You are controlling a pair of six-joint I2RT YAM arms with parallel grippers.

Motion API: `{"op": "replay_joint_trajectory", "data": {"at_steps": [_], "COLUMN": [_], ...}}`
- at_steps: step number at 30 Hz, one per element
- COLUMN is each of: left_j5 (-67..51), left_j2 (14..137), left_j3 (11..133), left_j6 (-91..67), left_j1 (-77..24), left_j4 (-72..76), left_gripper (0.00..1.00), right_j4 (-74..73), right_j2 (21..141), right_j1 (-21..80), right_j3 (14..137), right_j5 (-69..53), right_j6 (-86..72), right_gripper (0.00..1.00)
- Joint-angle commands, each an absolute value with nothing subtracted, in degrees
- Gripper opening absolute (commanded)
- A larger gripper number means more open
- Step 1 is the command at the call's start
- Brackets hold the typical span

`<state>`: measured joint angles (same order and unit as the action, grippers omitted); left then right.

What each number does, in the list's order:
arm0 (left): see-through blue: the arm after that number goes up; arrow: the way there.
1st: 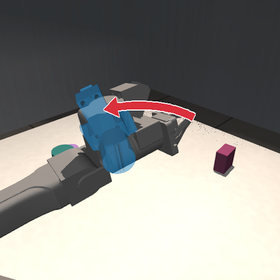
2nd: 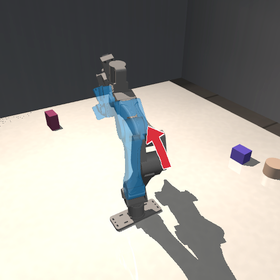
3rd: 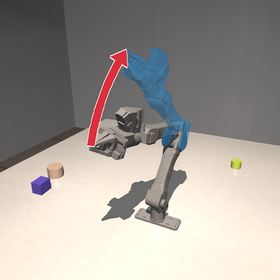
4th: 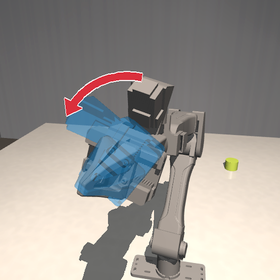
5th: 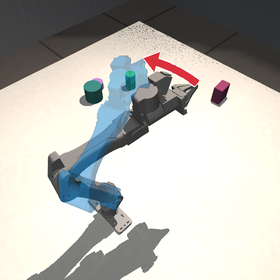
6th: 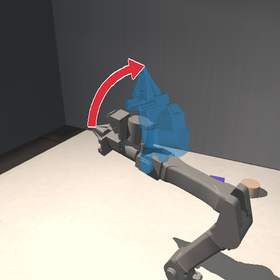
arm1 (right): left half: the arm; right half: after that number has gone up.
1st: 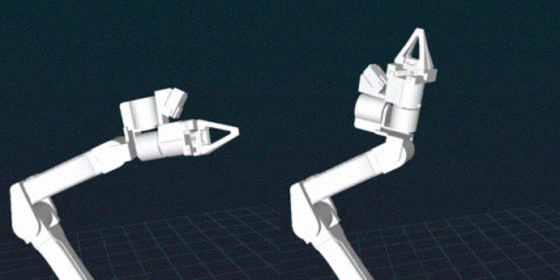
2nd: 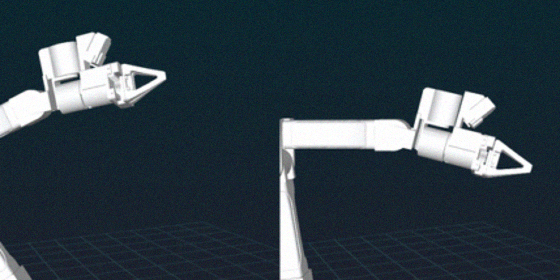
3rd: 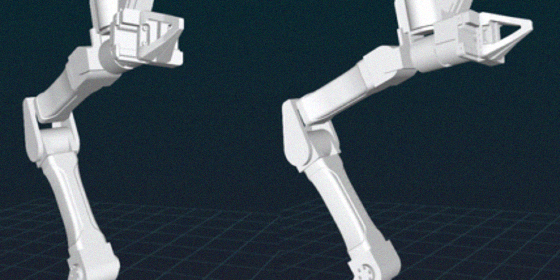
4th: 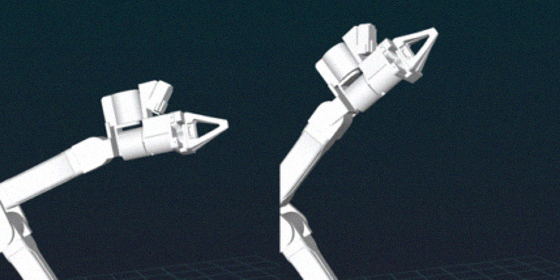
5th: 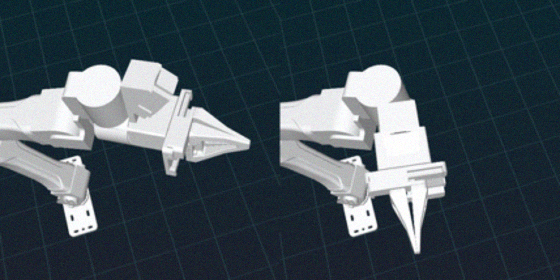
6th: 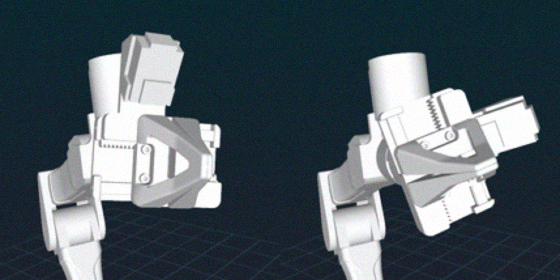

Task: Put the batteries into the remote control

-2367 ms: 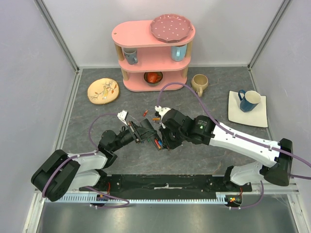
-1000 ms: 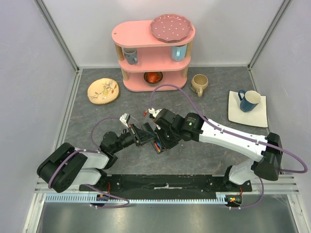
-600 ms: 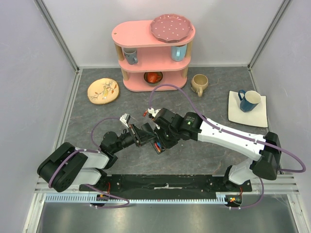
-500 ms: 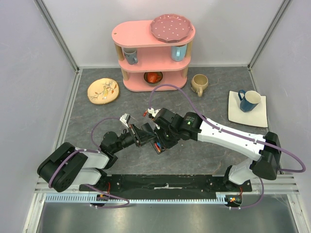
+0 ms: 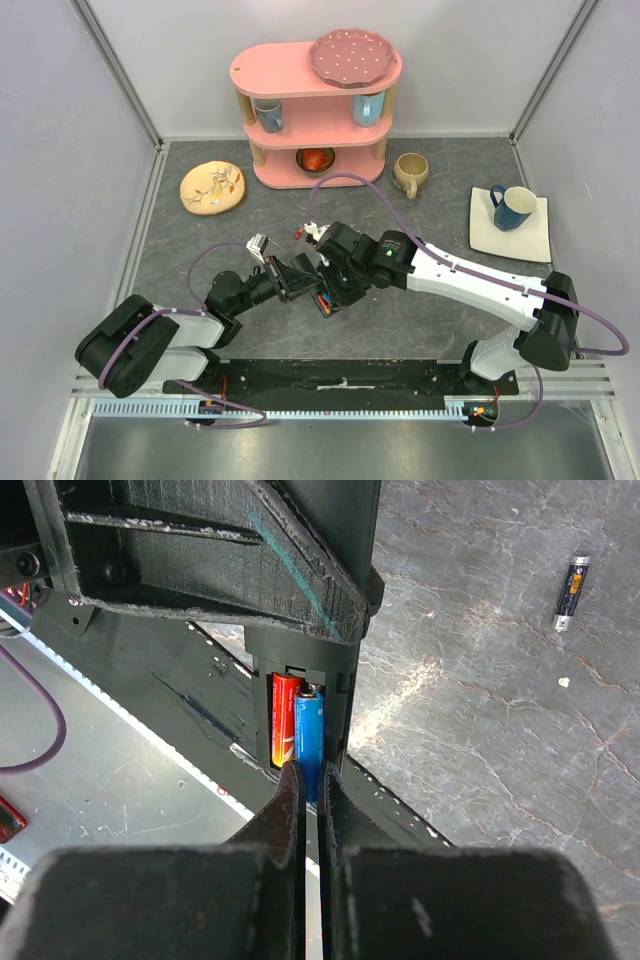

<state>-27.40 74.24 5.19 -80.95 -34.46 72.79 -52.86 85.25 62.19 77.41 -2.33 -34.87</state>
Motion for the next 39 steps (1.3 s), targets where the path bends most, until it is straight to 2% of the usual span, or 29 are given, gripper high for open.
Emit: {"op": "replay_joint_trajectory", "data": {"at_steps": [1, 7, 23, 39], "left_j5": [-29.18, -29.09, -29.88, -29.97], "left_j2": [72.51, 72.16, 71.10, 71.37], "left_j3": [5.36, 5.54, 5.36, 5.36], "left_j6": [-81.39, -81.21, -80.77, -79.81], "left_j1": [-34.54, -34.54, -34.54, -34.54], "left_j4": [85.52, 85.25, 84.20, 82.97], "left_gripper": [0.02, 0.02, 0.02, 0.02], "right_j4": [-56.25, -56.60, -56.51, -56.51], "right_j2": [84.38, 84.37, 85.61, 84.73], "right_j1": [61.44, 61.44, 61.44, 61.44], "right_j3": [78.66, 78.22, 79.45, 80.60], "right_j5": [-1.58, -1.67, -0.70, -1.58], "right_j6": [-34.28, -34.10, -34.01, -34.19], "right_gripper": [0.00, 0.03, 0.27, 0.37]}}
